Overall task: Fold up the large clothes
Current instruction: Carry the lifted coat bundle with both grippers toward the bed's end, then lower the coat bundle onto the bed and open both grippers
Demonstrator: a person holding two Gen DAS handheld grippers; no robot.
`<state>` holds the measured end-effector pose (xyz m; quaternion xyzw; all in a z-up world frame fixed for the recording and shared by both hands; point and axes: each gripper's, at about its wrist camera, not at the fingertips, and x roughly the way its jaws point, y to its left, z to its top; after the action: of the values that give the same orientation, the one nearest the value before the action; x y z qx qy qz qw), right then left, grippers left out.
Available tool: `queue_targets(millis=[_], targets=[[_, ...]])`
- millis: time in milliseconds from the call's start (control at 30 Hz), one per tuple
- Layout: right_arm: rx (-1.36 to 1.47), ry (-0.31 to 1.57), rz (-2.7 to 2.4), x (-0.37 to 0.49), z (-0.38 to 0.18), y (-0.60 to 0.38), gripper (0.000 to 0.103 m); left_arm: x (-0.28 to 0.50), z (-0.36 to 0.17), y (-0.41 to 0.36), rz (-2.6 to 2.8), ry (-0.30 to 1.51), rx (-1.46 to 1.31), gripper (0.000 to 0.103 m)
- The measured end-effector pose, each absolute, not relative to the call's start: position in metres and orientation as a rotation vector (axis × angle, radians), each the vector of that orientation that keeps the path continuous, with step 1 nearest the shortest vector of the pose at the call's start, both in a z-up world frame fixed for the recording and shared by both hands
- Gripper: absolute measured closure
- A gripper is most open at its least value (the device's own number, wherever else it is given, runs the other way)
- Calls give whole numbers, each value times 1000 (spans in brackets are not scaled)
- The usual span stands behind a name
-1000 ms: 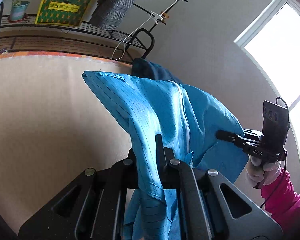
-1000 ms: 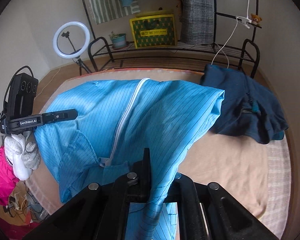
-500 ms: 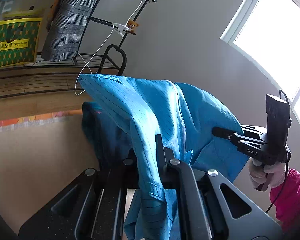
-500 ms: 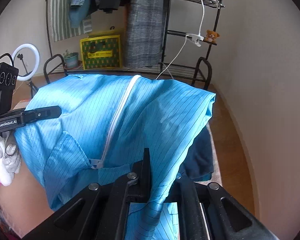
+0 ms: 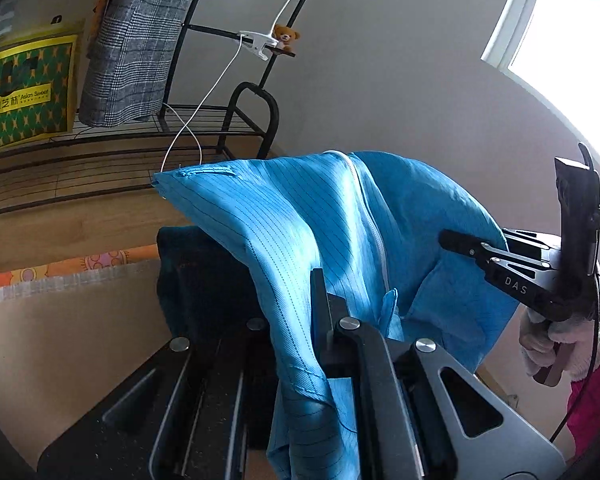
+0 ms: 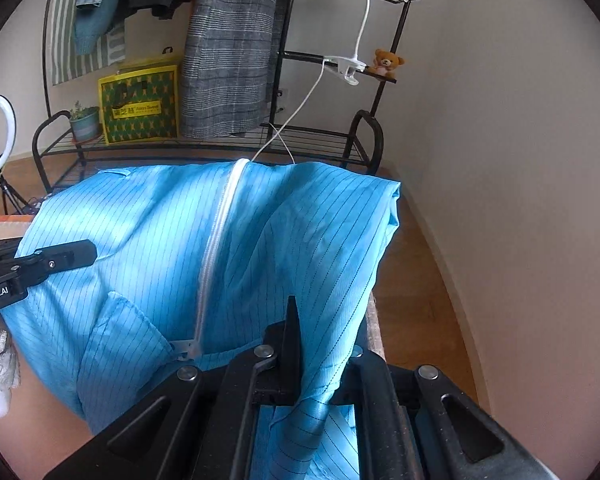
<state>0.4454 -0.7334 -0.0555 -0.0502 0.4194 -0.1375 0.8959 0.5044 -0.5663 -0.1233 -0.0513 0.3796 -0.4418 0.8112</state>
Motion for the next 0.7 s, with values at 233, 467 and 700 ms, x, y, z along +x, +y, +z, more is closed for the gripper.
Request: queue_targets(millis=[233,467,700], targets=[[-193,975,-475,465,-96,-755,73,510,-147,-571,-782,885,-69,71],[-153,979,-530,449,-98,-766,69,502,-137,-559,-770,847,-47,55],[-77,906,-517,423,-67,-759,60,475,-105,-542,-785,795,-30,55]])
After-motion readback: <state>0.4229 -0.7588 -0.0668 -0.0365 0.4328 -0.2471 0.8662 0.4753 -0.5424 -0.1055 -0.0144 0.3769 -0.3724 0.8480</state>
